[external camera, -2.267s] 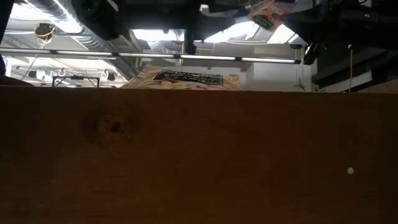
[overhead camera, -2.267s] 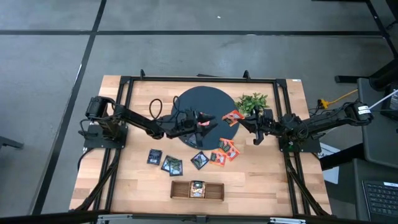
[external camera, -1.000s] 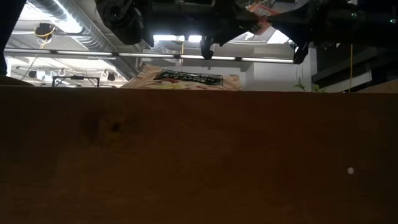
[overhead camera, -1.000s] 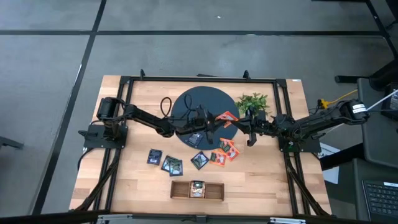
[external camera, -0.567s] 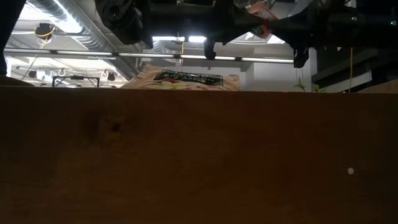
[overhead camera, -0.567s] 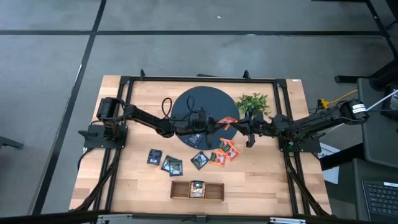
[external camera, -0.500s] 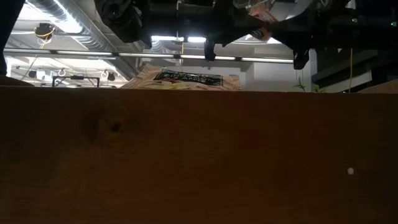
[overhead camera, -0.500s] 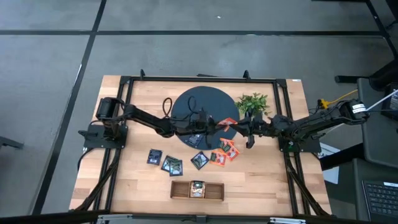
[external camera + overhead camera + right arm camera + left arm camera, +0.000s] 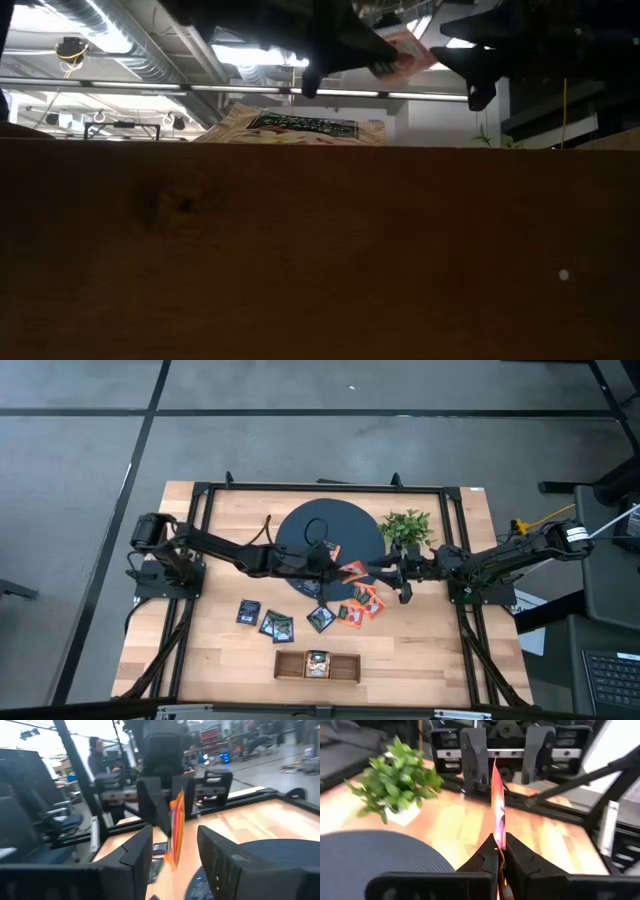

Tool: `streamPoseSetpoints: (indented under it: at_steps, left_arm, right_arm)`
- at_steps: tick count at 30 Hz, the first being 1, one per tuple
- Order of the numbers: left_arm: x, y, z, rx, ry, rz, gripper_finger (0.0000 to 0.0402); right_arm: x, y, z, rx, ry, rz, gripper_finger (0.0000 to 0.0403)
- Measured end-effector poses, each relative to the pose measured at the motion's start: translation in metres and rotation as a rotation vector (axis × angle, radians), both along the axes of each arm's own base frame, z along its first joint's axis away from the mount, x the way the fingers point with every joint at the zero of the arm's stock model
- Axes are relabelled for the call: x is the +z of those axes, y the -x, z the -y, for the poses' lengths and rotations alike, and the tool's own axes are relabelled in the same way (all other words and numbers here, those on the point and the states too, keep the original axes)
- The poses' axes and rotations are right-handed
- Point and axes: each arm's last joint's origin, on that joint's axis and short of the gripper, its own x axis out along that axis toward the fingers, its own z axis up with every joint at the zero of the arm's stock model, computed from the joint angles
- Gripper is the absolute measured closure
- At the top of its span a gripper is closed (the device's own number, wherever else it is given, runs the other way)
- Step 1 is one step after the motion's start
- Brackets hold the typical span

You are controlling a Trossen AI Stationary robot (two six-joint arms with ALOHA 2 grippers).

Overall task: Pick & Place Tea
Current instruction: Put the orange tea bag into the right section of the wooden organizer

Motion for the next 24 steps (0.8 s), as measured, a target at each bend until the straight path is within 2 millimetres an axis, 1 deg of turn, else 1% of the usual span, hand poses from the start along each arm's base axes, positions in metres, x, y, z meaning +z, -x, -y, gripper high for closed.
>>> streamPoseSetpoints:
  at_steps: [4,8,12,17,22,24]
  left_arm:
    - [0.003,0.006,-0.004,-0.085,0.082,-0.053,0.0395]
    - [0.0,0.009,-0.009,-0.174,0.167,-0.115,0.0395]
    - [-0.007,0.012,-0.01,-0.215,0.202,-0.195,0.0395]
    - [-0.013,0.02,-0.009,-0.229,0.205,-0.314,0.0395]
    - [-0.019,0.03,-0.009,-0.217,0.202,-0.435,0.0395]
    - [-0.019,0.03,-0.008,-0.227,0.182,-0.436,0.0395]
  right_arm:
    - [0.0,-0.003,-0.001,0.025,-0.016,-0.046,0.0245]
    - [0.006,-0.014,-0.002,0.026,-0.008,-0.161,0.0246]
    - [0.009,-0.029,-0.004,0.025,-0.013,-0.283,0.0244]
    - [-0.001,-0.045,-0.008,0.104,-0.016,-0.369,0.0244]
    - [-0.008,-0.063,-0.013,0.21,-0.025,-0.396,0.0244]
    - [-0.011,-0.071,-0.015,0.233,-0.03,-0.408,0.0244]
